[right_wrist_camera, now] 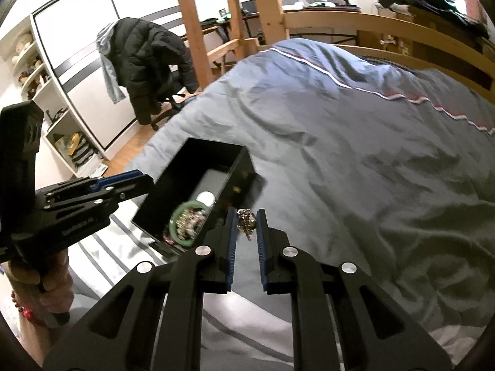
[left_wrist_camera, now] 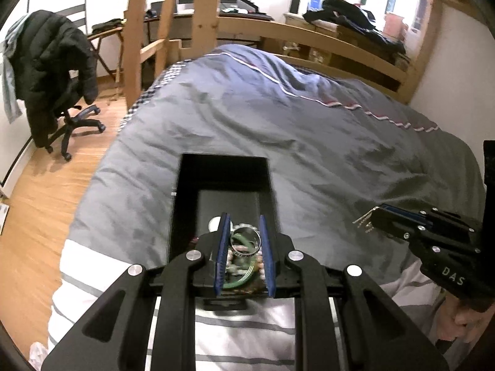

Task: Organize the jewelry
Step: 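Carry the dark ring and gold charm over the black box, then open both tools to release ring and charm into the box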

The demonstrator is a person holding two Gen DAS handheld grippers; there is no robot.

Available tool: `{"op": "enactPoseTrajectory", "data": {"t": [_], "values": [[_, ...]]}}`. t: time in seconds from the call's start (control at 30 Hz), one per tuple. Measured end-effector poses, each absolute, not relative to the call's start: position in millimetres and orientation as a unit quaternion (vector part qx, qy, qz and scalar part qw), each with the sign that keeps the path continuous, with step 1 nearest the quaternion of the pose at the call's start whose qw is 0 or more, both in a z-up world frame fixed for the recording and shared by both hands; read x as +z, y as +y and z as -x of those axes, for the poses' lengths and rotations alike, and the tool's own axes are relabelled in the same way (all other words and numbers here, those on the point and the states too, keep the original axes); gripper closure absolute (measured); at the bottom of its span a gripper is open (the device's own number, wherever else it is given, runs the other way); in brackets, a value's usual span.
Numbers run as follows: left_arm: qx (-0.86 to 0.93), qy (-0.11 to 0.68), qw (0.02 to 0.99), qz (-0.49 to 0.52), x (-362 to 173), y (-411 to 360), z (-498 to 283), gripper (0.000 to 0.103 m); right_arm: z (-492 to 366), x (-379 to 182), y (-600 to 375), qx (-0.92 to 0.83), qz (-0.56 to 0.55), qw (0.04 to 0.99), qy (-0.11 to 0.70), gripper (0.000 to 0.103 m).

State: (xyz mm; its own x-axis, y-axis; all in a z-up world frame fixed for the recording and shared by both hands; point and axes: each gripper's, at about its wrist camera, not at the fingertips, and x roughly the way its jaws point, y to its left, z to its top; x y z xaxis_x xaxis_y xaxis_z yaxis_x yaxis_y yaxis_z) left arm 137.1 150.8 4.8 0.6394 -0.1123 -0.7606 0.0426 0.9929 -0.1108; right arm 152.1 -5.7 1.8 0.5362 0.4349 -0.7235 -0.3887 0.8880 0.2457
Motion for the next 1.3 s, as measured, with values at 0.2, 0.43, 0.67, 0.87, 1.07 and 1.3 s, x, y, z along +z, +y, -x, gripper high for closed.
{"op": "enactPoseTrajectory", "data": {"t": [0.2, 0.43, 0.67, 0.87, 1.07, 1.3], "values": [[-0.042, 0.428, 0.901, 0.062, -4.8, 170.2, -144.4, 0.084, -160.8, 2.4, 26.6, 0.26, -0.024, 0.869, 0.42, 0.09], [-0.047, 0.441, 0.894, 0.068, -18.0, 175.9, -159.0, 0.084, -167.6, -12.2, 54.2, 0.279, -0.022, 0.864, 0.419, 0.09], [-0.046, 0.451, 0.887, 0.083, -27.0, 186.0, -165.4, 0.084, -172.1, -38.7, 74.5, 0.296, -0.006, 0.853, 0.43, 0.09], [-0.041, 0.455, 0.885, 0.083, -30.1, 184.1, -167.5, 0.084, -169.1, -51.8, 85.6, 0.308, 0.01, 0.847, 0.434, 0.089], [-0.023, 0.44, 0.892, 0.102, -25.3, 196.0, -162.7, 0.049, -159.9, -45.6, 79.2, 0.322, 0.008, 0.852, 0.413, 0.033], [0.011, 0.415, 0.904, 0.101, -8.1, 197.2, -148.8, 0.03, -151.7, -20.7, 59.3, 0.297, 0.008, 0.871, 0.392, 0.012]]}}
